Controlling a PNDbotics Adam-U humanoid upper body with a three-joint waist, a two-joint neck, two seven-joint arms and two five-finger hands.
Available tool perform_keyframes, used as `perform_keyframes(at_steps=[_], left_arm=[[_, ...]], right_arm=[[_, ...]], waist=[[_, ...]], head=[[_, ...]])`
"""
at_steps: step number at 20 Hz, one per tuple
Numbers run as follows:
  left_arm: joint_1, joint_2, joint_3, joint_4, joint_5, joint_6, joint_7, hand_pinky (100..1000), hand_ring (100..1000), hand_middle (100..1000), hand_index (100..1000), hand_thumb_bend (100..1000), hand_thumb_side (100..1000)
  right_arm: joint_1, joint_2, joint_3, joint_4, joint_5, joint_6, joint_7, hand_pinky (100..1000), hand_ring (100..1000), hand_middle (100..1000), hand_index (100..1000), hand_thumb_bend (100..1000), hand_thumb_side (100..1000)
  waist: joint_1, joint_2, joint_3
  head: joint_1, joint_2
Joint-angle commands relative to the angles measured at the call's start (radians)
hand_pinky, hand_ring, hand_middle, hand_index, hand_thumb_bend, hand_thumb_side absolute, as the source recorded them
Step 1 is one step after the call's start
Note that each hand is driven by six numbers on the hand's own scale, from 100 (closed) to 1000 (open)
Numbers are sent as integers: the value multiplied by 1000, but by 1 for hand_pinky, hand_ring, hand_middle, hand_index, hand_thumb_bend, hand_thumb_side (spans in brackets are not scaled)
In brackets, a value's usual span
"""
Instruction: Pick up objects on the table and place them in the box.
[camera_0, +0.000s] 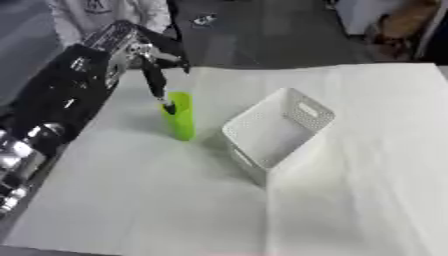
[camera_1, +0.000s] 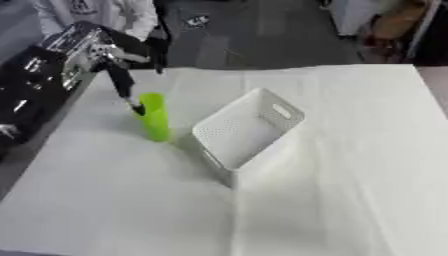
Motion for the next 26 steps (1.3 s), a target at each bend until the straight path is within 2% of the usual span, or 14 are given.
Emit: perform_keyframes(at_steps=[1,16,17,20,26], left_arm=[[-23,15,20,2,-5,-79,-108,812,913,903,924,844,527],[-19,-15,20,51,-28,-77,-130,791,900,900,928,840,520],[-19,-17,20,54,-29,-77,-133,728,883,897,930,834,511],[-17,-23,21,64,-32,-74,-140,626,852,891,931,826,504],[-14,-29,30,88,-45,-59,-141,560,830,883,934,824,508]], right_arm=[[-17,-10,-4,-10,-5,0,4,147,307,314,404,191,435],[-24,-7,-4,-10,-14,-2,12,147,308,314,405,190,431],[-25,-7,-5,-10,-15,-2,12,147,308,315,405,190,430],[-26,-6,-5,-10,-17,-2,13,147,308,315,405,190,430],[-29,-6,-6,-10,-20,-3,14,147,308,315,406,191,432]], waist=[[-1,-11,-1],[-1,-7,-6],[-1,-7,-7],[-1,-6,-8],[0,-5,-9]], head=[[15,-16],[25,-20],[25,-20],[27,-19],[29,-18]])
